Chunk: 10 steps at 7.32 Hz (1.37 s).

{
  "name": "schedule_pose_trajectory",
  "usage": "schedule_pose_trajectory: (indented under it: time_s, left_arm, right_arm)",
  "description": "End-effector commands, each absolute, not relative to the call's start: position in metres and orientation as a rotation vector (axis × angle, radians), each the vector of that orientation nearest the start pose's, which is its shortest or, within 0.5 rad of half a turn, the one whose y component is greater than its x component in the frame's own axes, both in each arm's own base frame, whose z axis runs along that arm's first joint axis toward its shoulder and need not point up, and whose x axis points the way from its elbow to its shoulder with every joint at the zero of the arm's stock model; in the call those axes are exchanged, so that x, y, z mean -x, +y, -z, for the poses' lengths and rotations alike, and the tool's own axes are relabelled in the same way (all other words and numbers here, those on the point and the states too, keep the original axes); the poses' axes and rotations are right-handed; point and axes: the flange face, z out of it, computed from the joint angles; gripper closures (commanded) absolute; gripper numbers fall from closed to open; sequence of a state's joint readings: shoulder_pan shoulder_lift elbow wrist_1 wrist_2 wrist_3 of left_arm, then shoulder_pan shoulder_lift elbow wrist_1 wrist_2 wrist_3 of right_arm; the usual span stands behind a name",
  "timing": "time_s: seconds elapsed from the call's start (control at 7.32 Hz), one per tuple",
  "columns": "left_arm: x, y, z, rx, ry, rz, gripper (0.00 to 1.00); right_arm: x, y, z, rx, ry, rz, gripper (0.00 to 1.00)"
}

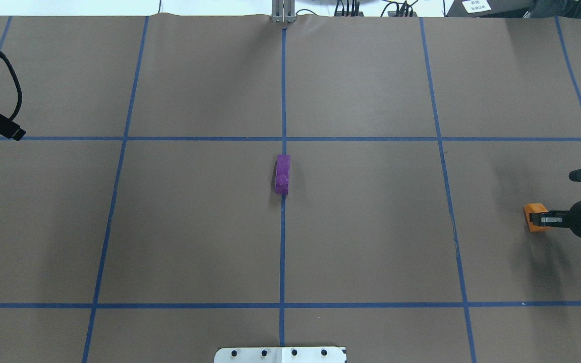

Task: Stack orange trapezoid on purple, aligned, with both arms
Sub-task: 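Lower the right gripper onto the orange trapezoid block and grasp it, then carry the orange block with the right gripper above the purple block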

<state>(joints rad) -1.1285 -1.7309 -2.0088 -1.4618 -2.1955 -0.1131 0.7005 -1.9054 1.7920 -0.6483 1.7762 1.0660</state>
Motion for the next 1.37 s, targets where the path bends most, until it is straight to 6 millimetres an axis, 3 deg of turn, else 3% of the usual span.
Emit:
schedule_pose_trajectory:
  time_s: [0.0,0.14,0.27,0.41,0.68,0.82,0.96,1.23]
  left_arm:
    - [-0.132,-0.503,-0.399,-0.28,0.713,-0.416,0.0]
    - [-0.115,-0.499,-0.417,-0.259,0.699,-0.379,0.0]
    - [-0.101,-0.485,-0.458,-0.187,0.678,-0.342,0.0]
    - [-0.059,-0.493,-0.48,-0.174,0.661,-0.25,0.0]
    - [-0.012,-0.5,-0.508,-0.18,0.645,-0.232,0.0]
    - [0.011,-0.503,-0.533,-0.176,0.633,-0.263,0.0]
    - [0.022,-0.502,-0.538,-0.179,0.632,-0.257,0.0]
    - [0.021,-0.495,-0.544,-0.161,0.673,-0.251,0.0]
  right_arm:
    - [0.236,-0.344,-0.568,-0.291,-0.855,-0.072,1.0]
    - [0.243,-0.37,-0.54,-0.264,-0.891,-0.087,1.0]
    - [0.269,-0.4,-0.495,-0.258,-0.902,-0.089,1.0]
    - [0.299,-0.429,-0.442,-0.26,-0.906,-0.089,1.0]
    - [0.357,-0.475,-0.325,-0.221,-0.87,-0.09,1.0]
    - [0.382,-0.474,-0.28,-0.204,-0.877,-0.081,1.0]
    - [0.411,-0.464,-0.243,-0.178,-0.926,-0.109,1.0]
    - [0.46,-0.446,-0.173,-0.186,-0.9,-0.095,1.0]
